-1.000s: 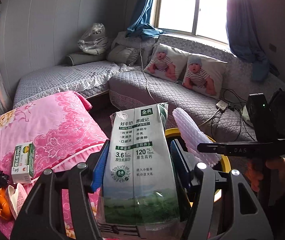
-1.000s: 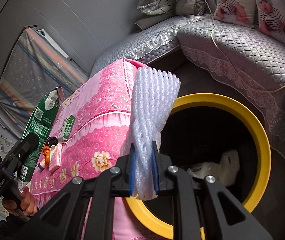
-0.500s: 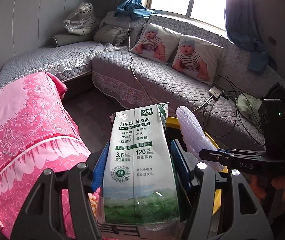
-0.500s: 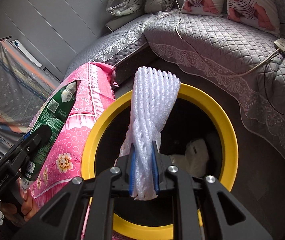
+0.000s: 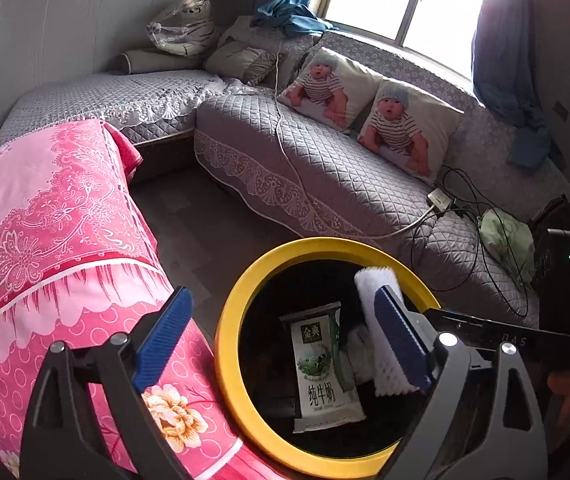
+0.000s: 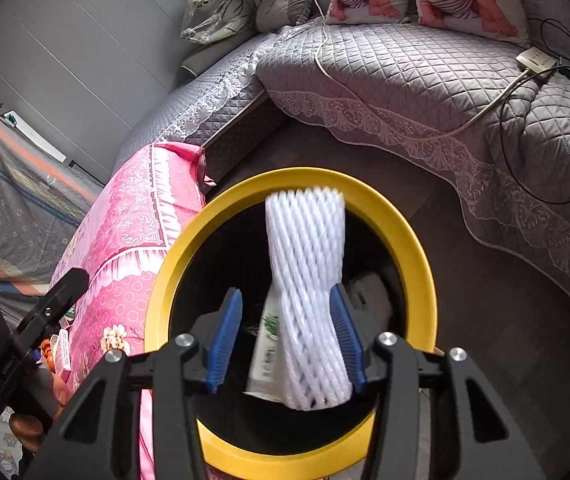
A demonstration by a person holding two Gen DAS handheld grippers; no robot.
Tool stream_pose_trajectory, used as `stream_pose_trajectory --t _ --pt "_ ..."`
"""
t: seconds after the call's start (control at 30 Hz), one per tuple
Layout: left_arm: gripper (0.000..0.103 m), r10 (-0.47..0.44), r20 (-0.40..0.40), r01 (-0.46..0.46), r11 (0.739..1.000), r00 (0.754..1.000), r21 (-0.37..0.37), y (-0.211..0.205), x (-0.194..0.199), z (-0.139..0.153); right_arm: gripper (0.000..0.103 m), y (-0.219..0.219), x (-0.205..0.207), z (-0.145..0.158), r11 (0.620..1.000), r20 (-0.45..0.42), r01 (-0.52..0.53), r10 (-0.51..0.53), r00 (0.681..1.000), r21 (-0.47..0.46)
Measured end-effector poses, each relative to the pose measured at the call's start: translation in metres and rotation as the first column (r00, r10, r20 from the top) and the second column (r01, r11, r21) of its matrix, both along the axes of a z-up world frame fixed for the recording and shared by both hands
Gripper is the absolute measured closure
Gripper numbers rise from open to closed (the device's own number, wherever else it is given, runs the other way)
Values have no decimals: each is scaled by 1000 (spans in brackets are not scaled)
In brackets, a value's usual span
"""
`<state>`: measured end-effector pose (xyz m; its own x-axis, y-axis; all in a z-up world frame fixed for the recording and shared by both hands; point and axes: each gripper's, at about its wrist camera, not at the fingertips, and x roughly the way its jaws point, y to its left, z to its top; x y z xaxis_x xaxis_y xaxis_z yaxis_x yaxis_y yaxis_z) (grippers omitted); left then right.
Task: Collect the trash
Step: 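Move both tools back over the bed toward the medicine box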
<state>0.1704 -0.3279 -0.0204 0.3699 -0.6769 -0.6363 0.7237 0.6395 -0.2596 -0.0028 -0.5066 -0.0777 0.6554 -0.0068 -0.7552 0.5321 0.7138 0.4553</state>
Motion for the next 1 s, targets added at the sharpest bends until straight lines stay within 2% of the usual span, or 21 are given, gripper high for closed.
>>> stream_pose_trajectory --t 0.1,0.17,0.3,0.37,0.47,0.57,0.63,0.7,0.77,0.83,0.93,1.0 --pt "9 43 26 -43 999 999 -10 20 5 9 56 0 -4 2 1000 -1 11 -11 1000 -2" --pt "9 64 52 -64 998 997 -7 38 8 16 46 2 -3 4 1000 -4 2 -2 1000 -8" --pt "9 88 80 -86 996 993 -24 86 10 31 39 15 8 10 999 -2 -47 47 999 -21" --pt "8 103 78 -100 994 992 -43 118 8 37 32 26 19 14 996 4 -87 87 996 -18" --pt "8 151 75 -147 988 986 -52 171 2 42 30 49 40 20 985 10 -174 174 985 3" --pt "8 223 79 -217 973 972 -84 233 -10 47 25 83 70 26 958 12 -285 285 958 29" --pt "8 303 117 -294 952 946 -89 272 -22 50 24 112 96 30 925 11 -376 376 927 59" --pt "8 398 166 -390 917 902 -82 309 -34 52 24 148 125 33 881 5 -466 467 884 82" --pt "8 481 199 -477 876 854 -71 341 -43 52 24 188 156 37 826 -11 -556 560 829 93" --pt "8 533 212 -533 844 819 -63 367 -50 50 24 227 188 42 782 -20 -613 619 785 113" --pt "8 573 225 -578 815 788 -51 392 -60 44 24 281 239 49 736 -52 -662 673 738 142" --pt "8 581 227 -589 808 782 -39 400 -63 42 24 312 273 50 726 -89 -670 686 723 152"
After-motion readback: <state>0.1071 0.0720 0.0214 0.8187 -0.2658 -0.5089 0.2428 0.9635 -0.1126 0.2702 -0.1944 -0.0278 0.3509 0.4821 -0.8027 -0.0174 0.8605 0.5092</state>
